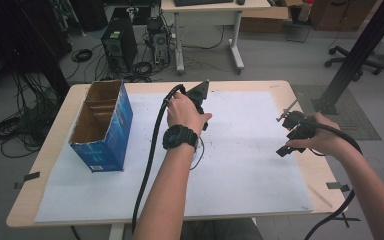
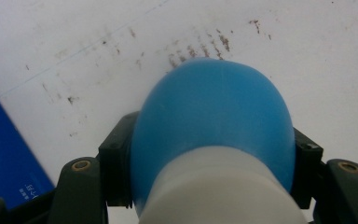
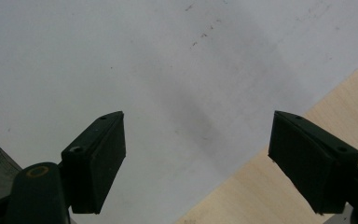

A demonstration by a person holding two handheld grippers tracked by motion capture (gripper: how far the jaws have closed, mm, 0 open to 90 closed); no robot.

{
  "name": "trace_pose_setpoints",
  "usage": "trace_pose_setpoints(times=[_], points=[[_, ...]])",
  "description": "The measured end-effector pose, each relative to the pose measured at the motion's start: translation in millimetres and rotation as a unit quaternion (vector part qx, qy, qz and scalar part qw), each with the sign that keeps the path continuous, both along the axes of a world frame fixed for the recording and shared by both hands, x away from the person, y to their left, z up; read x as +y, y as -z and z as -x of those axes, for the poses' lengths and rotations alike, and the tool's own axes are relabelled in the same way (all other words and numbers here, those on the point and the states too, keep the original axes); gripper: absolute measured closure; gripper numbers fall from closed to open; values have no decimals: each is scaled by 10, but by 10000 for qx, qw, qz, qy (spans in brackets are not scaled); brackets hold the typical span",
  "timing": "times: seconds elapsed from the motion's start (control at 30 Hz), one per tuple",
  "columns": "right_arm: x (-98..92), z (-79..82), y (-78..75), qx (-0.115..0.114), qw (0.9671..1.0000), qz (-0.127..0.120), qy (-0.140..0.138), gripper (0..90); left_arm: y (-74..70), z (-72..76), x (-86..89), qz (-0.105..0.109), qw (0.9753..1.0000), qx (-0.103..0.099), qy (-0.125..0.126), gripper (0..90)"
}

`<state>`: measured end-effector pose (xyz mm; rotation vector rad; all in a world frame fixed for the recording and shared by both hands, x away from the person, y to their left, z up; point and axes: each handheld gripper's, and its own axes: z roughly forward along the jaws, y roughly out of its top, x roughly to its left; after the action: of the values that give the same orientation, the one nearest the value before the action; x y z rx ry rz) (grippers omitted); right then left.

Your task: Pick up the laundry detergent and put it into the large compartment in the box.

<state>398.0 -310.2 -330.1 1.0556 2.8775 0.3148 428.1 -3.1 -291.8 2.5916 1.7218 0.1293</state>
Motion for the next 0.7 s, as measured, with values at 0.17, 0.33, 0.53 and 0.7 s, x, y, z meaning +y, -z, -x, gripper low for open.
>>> trace_pose_setpoints(times=[0.17,0.33,0.53,0.7], points=[[-10,1,1,0,10000,0,14,190,-4,-7,10,29,10000,37,-6,367],[-25,-2,-11,-18,10000,-1,12,191,-5,-11,9,36,10000,57,-24,368],[-29,-6,-19,-12,10000,-2,32,190,-8,-15,18,63,10000,71,-16,370],[-24,-6,-25,-7,10000,-1,39,190,-10,-15,16,56,10000,76,-10,370]])
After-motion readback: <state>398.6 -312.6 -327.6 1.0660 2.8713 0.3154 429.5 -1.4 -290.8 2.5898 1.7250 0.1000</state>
